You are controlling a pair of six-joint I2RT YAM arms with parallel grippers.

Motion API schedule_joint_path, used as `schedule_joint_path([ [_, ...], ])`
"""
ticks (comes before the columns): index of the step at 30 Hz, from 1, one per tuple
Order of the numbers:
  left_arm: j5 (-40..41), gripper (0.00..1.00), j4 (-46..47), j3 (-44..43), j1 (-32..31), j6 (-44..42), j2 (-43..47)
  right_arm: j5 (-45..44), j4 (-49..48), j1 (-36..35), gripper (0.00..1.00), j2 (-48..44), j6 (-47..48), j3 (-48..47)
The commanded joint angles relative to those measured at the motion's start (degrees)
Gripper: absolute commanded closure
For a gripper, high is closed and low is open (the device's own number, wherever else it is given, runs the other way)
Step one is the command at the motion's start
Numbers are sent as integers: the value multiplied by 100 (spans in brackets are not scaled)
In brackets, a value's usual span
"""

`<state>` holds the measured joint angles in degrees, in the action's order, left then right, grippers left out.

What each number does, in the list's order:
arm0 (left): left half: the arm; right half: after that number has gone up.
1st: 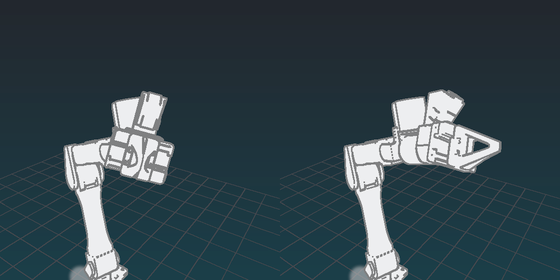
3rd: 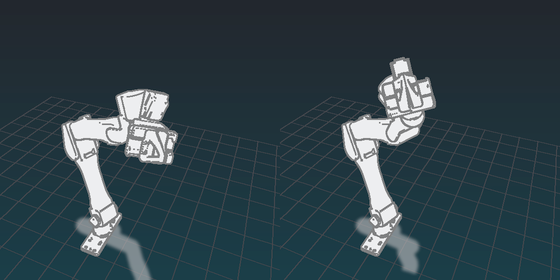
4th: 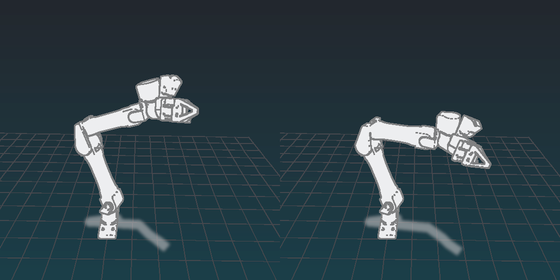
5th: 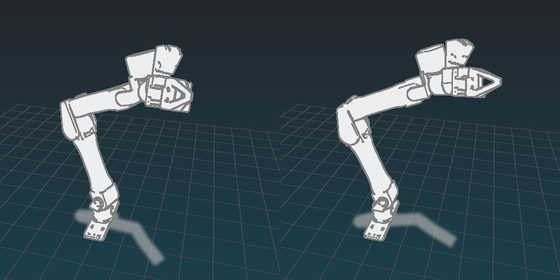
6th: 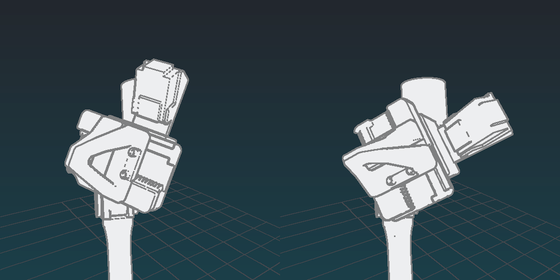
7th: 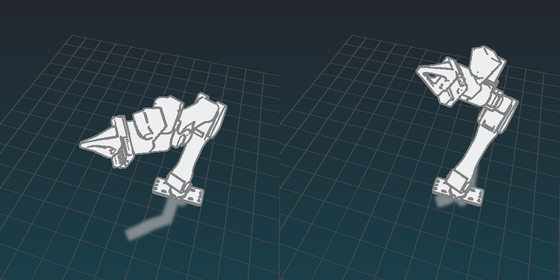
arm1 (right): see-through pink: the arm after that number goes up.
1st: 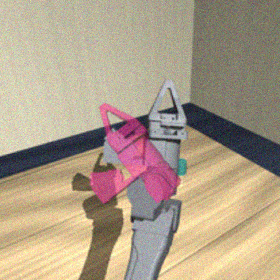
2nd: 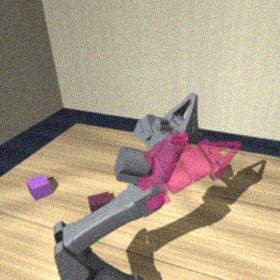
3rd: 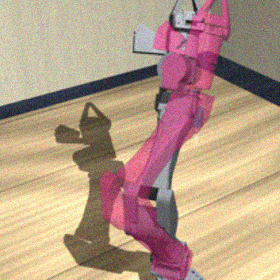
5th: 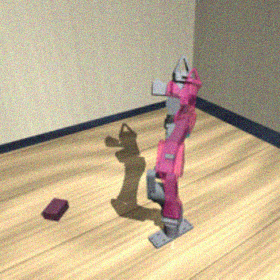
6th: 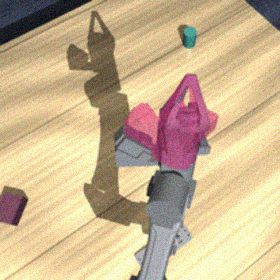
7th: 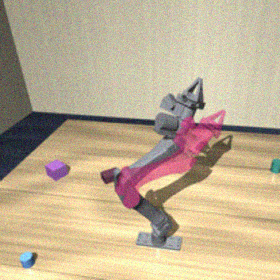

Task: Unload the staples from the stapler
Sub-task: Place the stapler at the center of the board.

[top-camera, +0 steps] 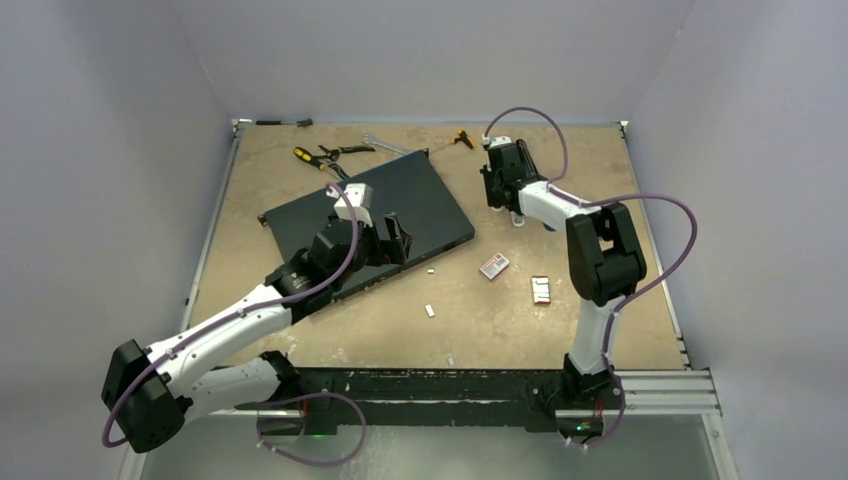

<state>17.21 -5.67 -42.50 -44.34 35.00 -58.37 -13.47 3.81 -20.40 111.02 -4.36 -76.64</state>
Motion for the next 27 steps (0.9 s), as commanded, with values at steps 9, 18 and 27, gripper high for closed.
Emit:
schedule_joint_path([
  [9, -210, 4, 42, -14, -4, 139, -326, 287, -192, -8, 98, 270, 19, 177],
  [18, -161, 3, 1, -33, -2, 81, -452, 416, -46, -1, 66, 122, -127, 73],
  [27, 47, 3, -73, -44, -2, 115, -517, 446, 281, 1, 43, -829, -395, 54],
])
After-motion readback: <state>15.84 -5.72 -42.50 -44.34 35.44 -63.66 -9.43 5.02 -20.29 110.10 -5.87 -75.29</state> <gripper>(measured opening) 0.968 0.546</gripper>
